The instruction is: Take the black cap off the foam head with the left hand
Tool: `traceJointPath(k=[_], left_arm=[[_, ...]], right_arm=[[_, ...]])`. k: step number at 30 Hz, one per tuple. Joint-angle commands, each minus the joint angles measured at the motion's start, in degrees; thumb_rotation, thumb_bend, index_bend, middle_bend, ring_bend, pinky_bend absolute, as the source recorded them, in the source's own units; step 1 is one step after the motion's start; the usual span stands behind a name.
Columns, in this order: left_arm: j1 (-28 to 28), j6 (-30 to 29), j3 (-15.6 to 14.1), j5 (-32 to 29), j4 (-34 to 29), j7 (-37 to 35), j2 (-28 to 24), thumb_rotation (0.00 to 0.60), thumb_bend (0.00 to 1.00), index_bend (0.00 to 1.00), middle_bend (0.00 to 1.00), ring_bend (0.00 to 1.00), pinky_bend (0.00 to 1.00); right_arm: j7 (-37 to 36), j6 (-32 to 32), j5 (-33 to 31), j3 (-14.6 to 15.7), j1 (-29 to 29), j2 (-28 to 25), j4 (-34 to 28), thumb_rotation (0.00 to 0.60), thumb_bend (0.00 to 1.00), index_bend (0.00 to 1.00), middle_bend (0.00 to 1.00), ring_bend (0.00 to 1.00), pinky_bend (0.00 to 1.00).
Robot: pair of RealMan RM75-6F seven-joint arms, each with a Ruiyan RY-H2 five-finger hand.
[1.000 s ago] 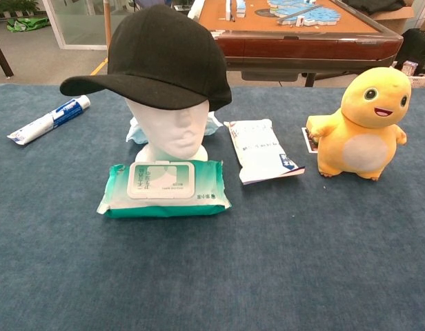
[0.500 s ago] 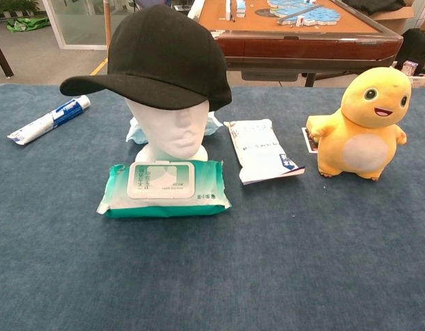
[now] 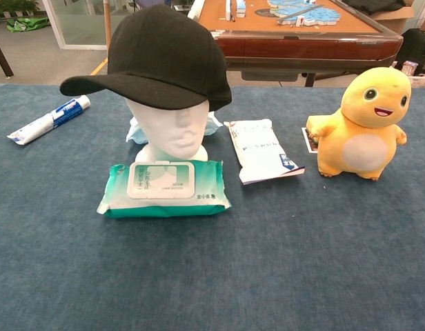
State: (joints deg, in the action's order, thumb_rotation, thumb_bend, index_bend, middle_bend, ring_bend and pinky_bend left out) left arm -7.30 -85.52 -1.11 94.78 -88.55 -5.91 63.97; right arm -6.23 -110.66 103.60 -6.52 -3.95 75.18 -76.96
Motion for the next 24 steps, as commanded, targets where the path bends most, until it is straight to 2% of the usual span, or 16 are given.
traceJointPath(k=[1, 2, 5, 7, 10, 16, 21, 24], left_arm=[[-0.05, -1.85, -1.06, 3.11, 0.29, -1.77, -0.45, 0.6, 0.13, 0.18, 0.31, 0.3, 0.55], [0.0, -2.42, -1.31, 3.97, 0.4, -2.15, -0.52, 0.6, 0.11, 0.16, 0.29, 0.29, 0.55], [0.09, -4.68, -1.98, 7.03, 0.46, -3.2, -0.83, 0.6, 0.08, 0.03, 0.11, 0.27, 0.55], [0.09, -6.3, -2.25, 8.92, 0.3, -4.05, -0.95, 0.6, 0.06, 0.0, 0.02, 0.23, 0.55], [-0.05, -8.98, -2.31, 11.54, -0.24, -5.76, -1.18, 0.6, 0.05, 0.0, 0.0, 0.17, 0.52], [-0.89, -12.41, -0.84, 13.51, -2.95, -7.57, -1.49, 0.6, 0.05, 0.0, 0.0, 0.01, 0.38], [-2.61, -14.84, 0.97, 15.81, -5.17, -9.41, -1.55, 0.6, 0.05, 0.01, 0.0, 0.0, 0.22], [-3.51, -14.09, 1.22, 16.84, -7.23, -8.22, -2.11, 0.6, 0.05, 0.09, 0.0, 0.0, 0.15]], right_arm=[[-0.09, 0.15, -0.58, -0.22, 0.06, -0.26, -0.31, 0.6, 0.32, 0.59, 0.47, 0.42, 0.6], [-0.05, 0.31, -0.69, -0.21, 0.03, -0.33, -0.4, 0.6, 0.32, 0.59, 0.47, 0.42, 0.6], [0.25, 0.72, -0.77, -0.05, -0.01, -0.5, -0.75, 0.6, 0.32, 0.59, 0.47, 0.42, 0.6], [0.42, 0.81, -0.7, 0.04, -0.03, -0.56, -0.92, 0.6, 0.32, 0.59, 0.47, 0.42, 0.6], [0.56, 1.01, -0.73, 0.12, -0.08, -0.63, -1.16, 0.6, 0.32, 0.59, 0.47, 0.42, 0.6], [0.56, 1.68, -0.96, 0.31, -0.22, -0.79, -1.32, 0.6, 0.32, 0.59, 0.47, 0.42, 0.6], [0.68, 2.19, -1.2, 0.37, -0.36, -0.9, -1.55, 0.6, 0.32, 0.59, 0.47, 0.42, 0.6], [0.72, 2.18, -1.3, 0.34, -0.34, -1.0, -1.74, 0.6, 0.32, 0.59, 0.47, 0.42, 0.6]])
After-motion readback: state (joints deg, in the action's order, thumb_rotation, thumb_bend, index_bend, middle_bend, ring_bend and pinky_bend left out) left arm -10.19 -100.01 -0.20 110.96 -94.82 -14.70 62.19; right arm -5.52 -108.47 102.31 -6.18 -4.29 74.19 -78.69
